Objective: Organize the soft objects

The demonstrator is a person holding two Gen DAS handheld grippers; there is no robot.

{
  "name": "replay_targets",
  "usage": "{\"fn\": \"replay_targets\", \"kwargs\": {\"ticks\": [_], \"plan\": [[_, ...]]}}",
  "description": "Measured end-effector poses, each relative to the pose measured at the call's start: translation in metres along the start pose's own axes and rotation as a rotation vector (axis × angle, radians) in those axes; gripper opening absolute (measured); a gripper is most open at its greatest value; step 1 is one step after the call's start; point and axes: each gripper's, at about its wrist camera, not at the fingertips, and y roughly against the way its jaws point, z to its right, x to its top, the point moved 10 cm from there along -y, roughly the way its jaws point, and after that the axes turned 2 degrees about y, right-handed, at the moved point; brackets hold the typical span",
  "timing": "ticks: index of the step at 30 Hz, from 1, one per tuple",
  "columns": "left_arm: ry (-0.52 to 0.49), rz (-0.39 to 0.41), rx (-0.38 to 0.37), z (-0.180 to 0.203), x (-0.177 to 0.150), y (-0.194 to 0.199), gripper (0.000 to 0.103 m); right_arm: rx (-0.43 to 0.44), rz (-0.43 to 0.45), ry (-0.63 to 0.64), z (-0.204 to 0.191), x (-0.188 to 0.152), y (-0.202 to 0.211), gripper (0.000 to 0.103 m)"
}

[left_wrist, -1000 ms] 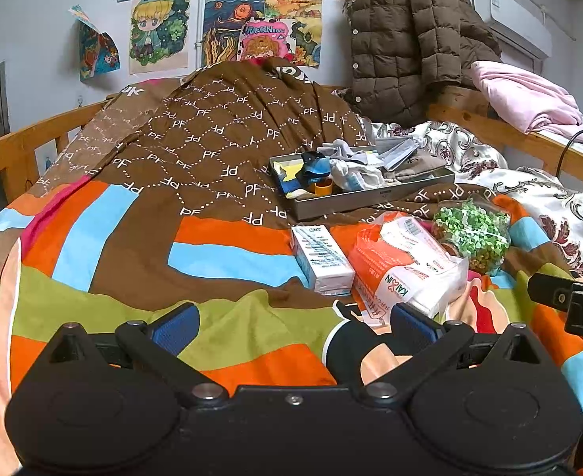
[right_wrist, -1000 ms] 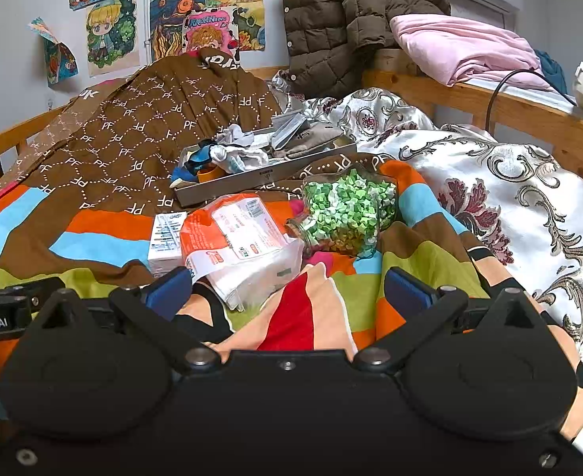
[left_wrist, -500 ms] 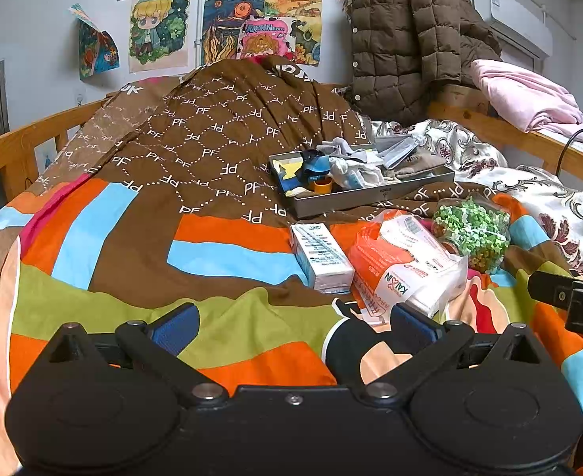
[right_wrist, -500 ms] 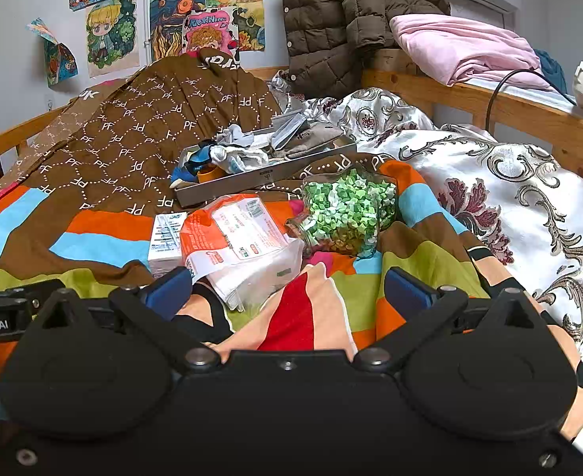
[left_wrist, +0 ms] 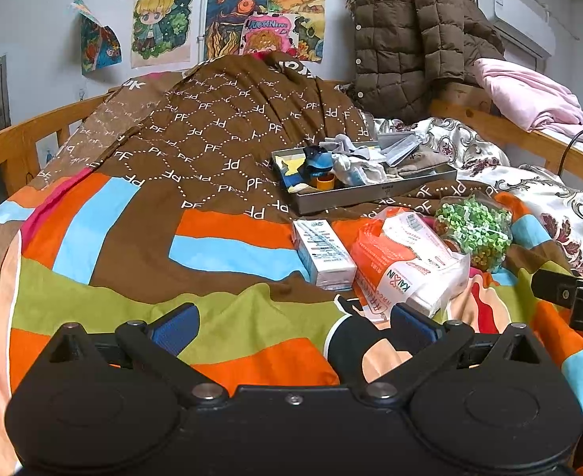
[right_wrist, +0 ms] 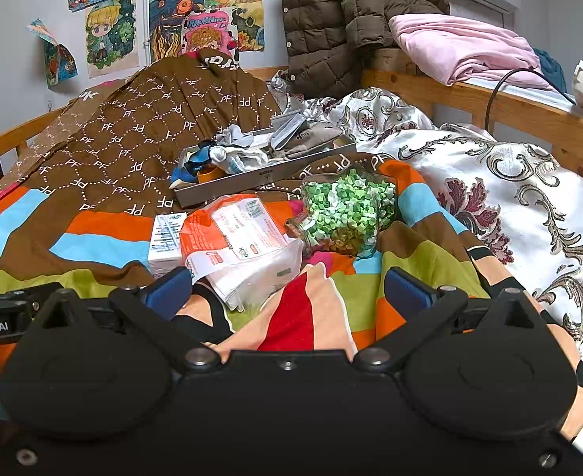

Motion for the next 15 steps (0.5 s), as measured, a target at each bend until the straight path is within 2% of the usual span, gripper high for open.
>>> {"fn": "replay_targets", "kwargs": {"ticks": [15], "plan": [[-0.001,-0.002,-0.002,-0.0006,0.0007,-0.0002,0.102,-0.001,0.0,-0.002,-0.0007,0.0,0.0004,0.102]]}}
